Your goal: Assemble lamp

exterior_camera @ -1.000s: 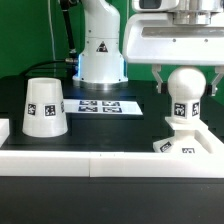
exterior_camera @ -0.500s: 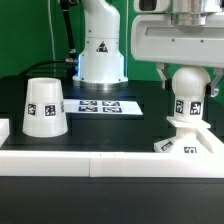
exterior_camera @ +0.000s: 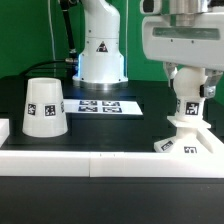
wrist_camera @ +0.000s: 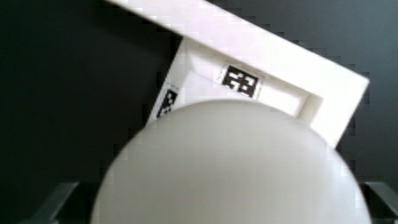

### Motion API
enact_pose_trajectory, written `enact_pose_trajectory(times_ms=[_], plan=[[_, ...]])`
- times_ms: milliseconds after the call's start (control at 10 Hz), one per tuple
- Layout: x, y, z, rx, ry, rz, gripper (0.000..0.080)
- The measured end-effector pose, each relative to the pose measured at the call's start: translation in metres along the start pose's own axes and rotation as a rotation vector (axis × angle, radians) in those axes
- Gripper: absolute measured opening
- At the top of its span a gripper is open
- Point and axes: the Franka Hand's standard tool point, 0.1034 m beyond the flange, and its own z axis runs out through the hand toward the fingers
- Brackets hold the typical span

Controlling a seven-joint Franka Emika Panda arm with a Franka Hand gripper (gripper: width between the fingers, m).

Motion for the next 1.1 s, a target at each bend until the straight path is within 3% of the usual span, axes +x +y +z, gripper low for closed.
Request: enact_pose_trajectory(times_ms=[100, 700, 900, 1100], plan=[[0.0012, 0.0014, 0.001, 0.002, -0.015, 0.135, 0.0579], [-0.0035, -0.0011, 0.0004, 0.007, -0.031, 0.328, 0.0579], [-0.0043, -0.0011, 0.001, 0.007, -0.031, 0.307, 0.0687], [-0.0047, -0.0011, 0.0012, 0.007, -0.031, 0.303, 0.0696]])
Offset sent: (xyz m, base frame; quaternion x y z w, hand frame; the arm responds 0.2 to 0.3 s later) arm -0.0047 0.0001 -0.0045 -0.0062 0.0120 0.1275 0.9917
